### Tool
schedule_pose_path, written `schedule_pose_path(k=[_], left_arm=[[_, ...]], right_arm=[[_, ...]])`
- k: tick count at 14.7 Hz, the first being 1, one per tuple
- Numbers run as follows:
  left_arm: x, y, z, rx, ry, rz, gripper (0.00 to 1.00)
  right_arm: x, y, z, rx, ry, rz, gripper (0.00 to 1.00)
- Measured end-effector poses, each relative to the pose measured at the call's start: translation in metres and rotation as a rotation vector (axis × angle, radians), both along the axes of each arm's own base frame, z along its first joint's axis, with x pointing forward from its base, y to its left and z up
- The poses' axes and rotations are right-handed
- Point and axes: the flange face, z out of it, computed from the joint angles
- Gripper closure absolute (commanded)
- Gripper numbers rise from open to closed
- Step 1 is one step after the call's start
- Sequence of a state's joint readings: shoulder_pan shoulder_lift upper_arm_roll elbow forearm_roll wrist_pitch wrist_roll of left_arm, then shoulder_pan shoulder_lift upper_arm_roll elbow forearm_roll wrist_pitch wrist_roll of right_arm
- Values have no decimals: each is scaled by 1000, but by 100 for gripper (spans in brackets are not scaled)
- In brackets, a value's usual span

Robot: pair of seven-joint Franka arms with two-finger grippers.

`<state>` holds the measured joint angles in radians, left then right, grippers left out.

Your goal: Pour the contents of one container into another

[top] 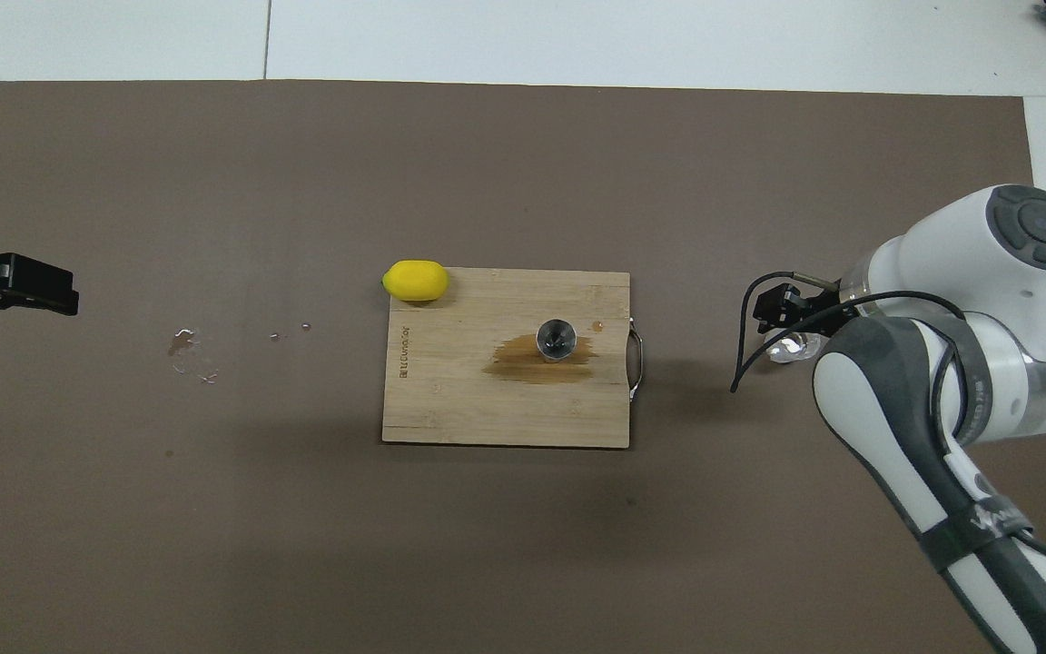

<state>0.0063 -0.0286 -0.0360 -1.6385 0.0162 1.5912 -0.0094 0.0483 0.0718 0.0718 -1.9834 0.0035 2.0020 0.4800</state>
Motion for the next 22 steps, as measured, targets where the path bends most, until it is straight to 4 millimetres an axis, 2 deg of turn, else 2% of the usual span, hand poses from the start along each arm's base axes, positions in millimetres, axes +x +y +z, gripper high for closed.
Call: schedule_pose_path(k=[2,6,8,9,11,13,18,22], left_arm=[[-1,0,0,0,1,0,0],[-1,0,0,0,-1,0,0],[-2,0,0,0,-1,0,0],[-2,0,1,0,-3,1,0],[-2,0,2,0,-6,1,0],[-2,0,2,0,-8,2,0],[-2,0,2,0,-9,2,0],[-2,1,2,0,-9,3,0]], right_arm=[[3,3,46,-29,-70,50,1],[7,-12,142,-32,-140,92,1],[4,-21,174,-34,-134,93,1],[2,-25,184,-35,-122,96,1],[-2,-37,190,-37,-82,130,1],[-4,-41,187,-35,-50,162,1],[-8,-24,180,-33,-4,202,1],[-10,-20,176,-27,10,210,1]])
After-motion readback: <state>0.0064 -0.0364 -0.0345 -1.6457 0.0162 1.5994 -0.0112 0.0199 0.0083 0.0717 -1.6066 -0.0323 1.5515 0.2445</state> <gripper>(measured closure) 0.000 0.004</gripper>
